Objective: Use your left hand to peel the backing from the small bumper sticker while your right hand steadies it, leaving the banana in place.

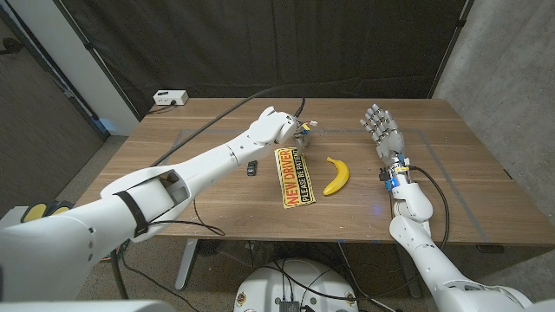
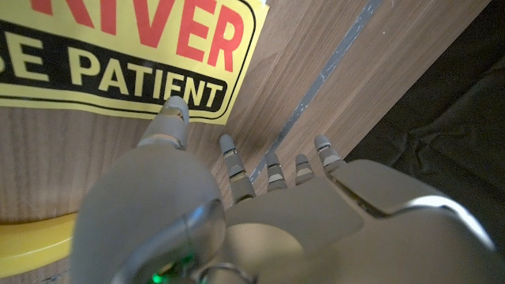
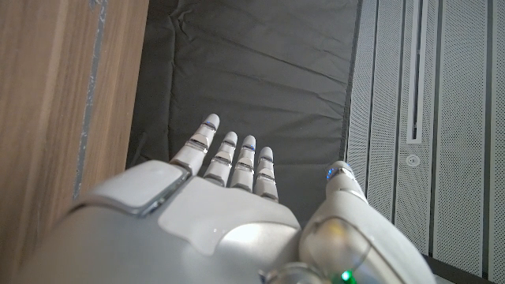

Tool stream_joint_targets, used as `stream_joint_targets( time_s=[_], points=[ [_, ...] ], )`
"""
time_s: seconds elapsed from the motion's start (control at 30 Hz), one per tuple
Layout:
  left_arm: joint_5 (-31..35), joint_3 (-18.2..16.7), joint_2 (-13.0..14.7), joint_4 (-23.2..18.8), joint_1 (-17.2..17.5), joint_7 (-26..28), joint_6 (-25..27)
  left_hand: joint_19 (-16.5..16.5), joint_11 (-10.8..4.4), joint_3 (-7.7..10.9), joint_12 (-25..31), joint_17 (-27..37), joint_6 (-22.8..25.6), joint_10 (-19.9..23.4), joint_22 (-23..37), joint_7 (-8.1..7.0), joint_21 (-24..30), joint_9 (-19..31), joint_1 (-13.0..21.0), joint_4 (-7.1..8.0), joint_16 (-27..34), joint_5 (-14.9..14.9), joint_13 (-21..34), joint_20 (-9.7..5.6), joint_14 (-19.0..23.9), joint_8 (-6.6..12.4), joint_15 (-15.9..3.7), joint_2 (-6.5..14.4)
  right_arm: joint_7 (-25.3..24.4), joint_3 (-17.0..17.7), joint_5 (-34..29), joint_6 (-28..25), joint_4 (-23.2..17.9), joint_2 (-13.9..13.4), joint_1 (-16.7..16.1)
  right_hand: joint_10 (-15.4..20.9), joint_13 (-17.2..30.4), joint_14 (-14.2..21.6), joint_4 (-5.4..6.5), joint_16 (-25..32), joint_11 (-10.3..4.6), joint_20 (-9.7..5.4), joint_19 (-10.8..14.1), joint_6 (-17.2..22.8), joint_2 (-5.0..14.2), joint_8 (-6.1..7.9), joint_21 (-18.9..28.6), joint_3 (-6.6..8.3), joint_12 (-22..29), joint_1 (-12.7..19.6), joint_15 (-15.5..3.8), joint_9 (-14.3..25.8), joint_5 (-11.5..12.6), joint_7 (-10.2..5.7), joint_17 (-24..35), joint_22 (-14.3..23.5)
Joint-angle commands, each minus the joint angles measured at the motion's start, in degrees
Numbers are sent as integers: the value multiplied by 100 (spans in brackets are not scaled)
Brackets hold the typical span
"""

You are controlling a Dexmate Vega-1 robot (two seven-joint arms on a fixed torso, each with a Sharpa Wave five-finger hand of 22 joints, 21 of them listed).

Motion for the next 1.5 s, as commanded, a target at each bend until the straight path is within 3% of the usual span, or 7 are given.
stream_joint_targets(
  time_s=[0.03,0.17,0.33,0.67,1.0,1.23,1.5],
  points=[
    [56,47,11,49,-1,-55,-7,-447,-17,-9,35,5,17,43,20,-10,66,26,93,-8,-5,27,19,33,-69,28,-24,0,-162,-74,-66,71,-27,-37,-12,54,10,49,2,21,7,-6,45,51,-9,18,24,12,14,-51,25,26,34,-5,10,13],
    [80,37,59,-17,54,63,-17,-386,-64,-11,93,-3,237,169,19,27,97,37,171,-20,17,30,15,31,36,147,-55,33,-265,-116,-110,69,-86,-66,-36,51,10,52,1,20,4,-9,45,51,-10,17,23,13,12,-50,27,26,35,-4,10,13],
    [325,59,190,-234,211,372,102,-43,-225,-59,273,-31,972,579,16,59,264,199,400,-43,80,7,-6,24,430,644,-165,81,-321,-168,-113,81,-83,-77,-34,49,10,55,1,18,4,-5,48,66,-11,20,24,13,8,-53,30,26,35,-24,10,13],
    [909,65,369,-515,535,942,375,174,-343,-90,403,-64,1144,912,4,117,366,370,624,-70,143,-8,-37,14,830,911,-302,72,-368,-234,-97,106,-42,-87,-8,52,11,59,-11,14,13,-1,49,82,-14,22,23,19,5,-39,29,26,37,-36,6,13],
    [1281,-64,500,-660,953,1665,571,847,-831,-178,670,-70,2071,1726,-38,109,689,891,1066,-70,210,-30,-157,8,1566,1863,-706,89,-526,-272,-175,171,-111,-104,-70,59,11,68,-21,12,5,-2,52,88,-17,20,22,22,4,-26,35,26,38,-42,4,13],
    [1436,-187,555,-771,1193,2017,718,926,-894,-171,708,-56,2098,1854,-47,146,738,948,1156,-63,218,-36,-175,-2,1711,1985,-793,116,-633,-328,-159,156,-234,-146,-139,69,12,73,-29,11,17,-1,55,89,-13,17,22,28,5,-13,43,26,39,-50,3,12],
    [1390,-397,576,-974,1439,2506,823,887,-821,-172,646,-27,1816,1730,-54,6,756,935,1193,-23,135,-53,-191,24,1686,1966,-694,140,-618,-363,-68,120,-184,-128,-94,76,12,66,-26,8,33,-5,48,93,-6,15,18,27,4,-14,34,27,38,-51,7,13]
  ],
)
